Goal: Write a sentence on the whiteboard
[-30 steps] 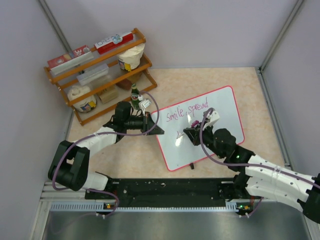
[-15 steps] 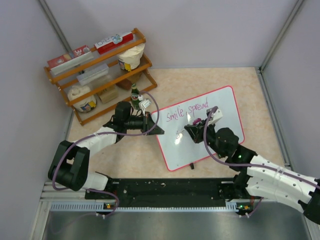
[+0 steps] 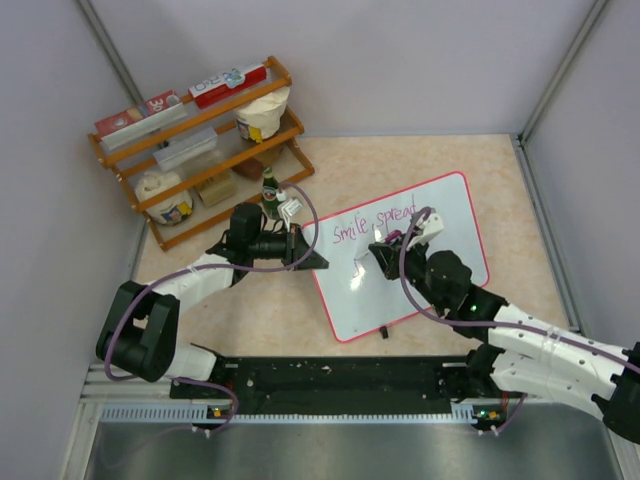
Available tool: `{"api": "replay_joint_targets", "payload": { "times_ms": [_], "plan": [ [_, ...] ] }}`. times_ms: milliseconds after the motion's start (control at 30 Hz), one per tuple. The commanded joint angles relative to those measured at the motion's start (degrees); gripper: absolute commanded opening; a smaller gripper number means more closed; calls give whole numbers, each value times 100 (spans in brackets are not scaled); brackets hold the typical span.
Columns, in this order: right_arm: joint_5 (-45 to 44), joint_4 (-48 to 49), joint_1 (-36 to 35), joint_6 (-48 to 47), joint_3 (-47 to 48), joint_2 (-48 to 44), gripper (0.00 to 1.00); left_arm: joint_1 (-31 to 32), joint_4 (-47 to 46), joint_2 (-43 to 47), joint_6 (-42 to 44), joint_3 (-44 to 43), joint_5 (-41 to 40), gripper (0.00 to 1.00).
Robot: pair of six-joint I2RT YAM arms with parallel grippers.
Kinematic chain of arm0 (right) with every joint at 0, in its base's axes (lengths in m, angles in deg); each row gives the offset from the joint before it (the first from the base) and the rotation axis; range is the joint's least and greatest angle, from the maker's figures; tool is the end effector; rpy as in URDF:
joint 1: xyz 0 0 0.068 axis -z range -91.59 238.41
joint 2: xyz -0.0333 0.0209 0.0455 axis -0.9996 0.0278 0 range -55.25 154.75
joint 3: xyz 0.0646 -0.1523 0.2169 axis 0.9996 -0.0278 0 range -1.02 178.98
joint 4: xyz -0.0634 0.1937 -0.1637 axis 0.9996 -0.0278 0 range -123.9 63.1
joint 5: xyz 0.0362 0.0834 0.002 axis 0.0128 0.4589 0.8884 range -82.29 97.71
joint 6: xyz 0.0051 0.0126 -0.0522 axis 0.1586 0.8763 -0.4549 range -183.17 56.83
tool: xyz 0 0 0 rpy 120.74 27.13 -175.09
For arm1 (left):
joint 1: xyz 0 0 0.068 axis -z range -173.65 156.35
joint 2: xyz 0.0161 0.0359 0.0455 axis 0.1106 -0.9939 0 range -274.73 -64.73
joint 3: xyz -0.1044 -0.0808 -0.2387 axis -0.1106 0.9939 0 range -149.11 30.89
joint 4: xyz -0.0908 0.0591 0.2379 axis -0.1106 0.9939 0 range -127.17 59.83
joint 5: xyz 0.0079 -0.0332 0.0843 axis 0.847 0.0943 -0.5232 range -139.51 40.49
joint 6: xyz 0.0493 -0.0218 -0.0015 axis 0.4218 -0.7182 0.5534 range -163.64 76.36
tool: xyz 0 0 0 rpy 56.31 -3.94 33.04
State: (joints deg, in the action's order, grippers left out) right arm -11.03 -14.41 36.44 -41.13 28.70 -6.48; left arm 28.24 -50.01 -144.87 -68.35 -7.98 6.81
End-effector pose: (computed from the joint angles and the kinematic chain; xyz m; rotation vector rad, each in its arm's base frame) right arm 0.1348 0.1538 0.2765 -0.1983 1.7159 0.6918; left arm 0.2496 -0.1322 0.2125 0.6054 2.0733 -1.4965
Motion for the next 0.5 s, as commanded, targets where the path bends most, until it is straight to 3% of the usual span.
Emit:
{"api": "replay_joint_targets", "payload": {
  "times_ms": [0,467],
  "plan": [
    [-253,324,-50,-68,140,80,0,246,686,-222,1504,415,-841,0],
    [-323,8,-33,2,52,-448,0,254,686,-239,1504,407,-833,0]
  ]
}}
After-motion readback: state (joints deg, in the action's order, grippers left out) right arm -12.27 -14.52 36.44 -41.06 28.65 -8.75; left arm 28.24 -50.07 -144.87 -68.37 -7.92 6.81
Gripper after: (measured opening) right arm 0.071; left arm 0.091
